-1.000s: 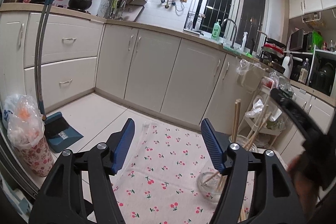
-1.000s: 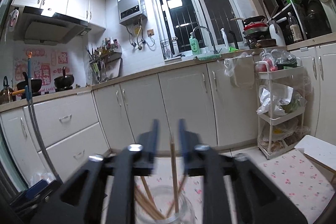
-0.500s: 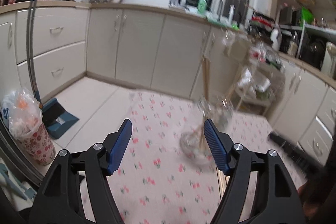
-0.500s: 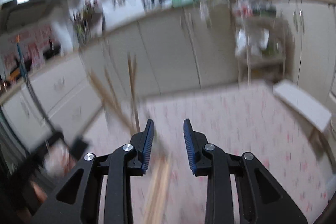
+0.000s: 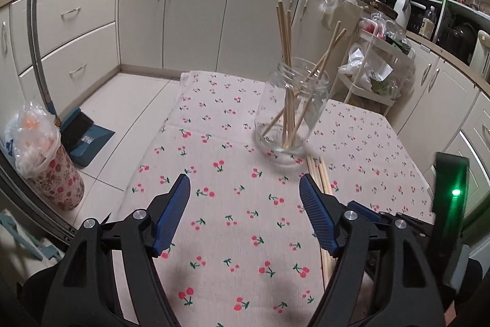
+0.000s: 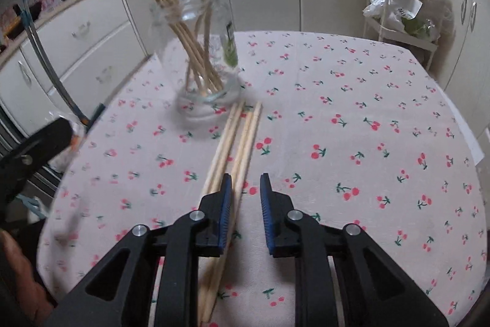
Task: Organize utensils
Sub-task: 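Grasp a wooden stick with the left gripper while the right gripper grasps another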
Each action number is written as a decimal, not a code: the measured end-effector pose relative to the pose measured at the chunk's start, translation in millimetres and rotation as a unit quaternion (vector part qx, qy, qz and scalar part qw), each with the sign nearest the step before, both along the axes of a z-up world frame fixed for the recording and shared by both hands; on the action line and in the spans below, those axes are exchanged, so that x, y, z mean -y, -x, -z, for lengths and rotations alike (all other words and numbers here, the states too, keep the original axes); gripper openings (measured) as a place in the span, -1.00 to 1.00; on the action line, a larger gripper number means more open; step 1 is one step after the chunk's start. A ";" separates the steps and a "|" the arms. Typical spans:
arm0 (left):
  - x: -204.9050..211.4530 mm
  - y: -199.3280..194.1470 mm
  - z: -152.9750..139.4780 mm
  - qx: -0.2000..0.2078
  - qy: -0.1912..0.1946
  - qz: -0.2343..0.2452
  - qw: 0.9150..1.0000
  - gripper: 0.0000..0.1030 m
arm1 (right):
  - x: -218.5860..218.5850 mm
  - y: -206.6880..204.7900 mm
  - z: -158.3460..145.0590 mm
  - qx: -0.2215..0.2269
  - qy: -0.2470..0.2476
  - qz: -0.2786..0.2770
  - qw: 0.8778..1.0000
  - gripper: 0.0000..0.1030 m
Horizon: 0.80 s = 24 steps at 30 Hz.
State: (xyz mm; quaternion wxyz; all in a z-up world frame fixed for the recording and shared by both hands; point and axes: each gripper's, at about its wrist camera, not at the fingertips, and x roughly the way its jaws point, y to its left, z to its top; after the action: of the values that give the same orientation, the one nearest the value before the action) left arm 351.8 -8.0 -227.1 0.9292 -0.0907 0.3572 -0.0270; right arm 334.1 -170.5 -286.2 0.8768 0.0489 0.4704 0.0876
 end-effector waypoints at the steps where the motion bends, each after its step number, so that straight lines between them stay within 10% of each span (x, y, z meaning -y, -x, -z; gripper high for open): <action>1: 1.4 -0.8 -0.6 -0.002 -0.001 0.001 1.000 0.39 | 1.5 -0.1 0.4 -0.001 0.008 0.002 1.000 -0.62; 24: 89.2 -68.5 54.2 -0.093 -0.078 0.081 0.989 0.16 | 65.7 27.4 1.8 -0.017 -0.056 0.024 0.998 -0.71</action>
State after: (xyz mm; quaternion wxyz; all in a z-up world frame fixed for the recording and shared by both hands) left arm 420.3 -97.2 -281.3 0.8908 0.0090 0.4496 -0.0652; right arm 306.7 -236.1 -288.0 0.8664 0.1102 0.4782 0.0922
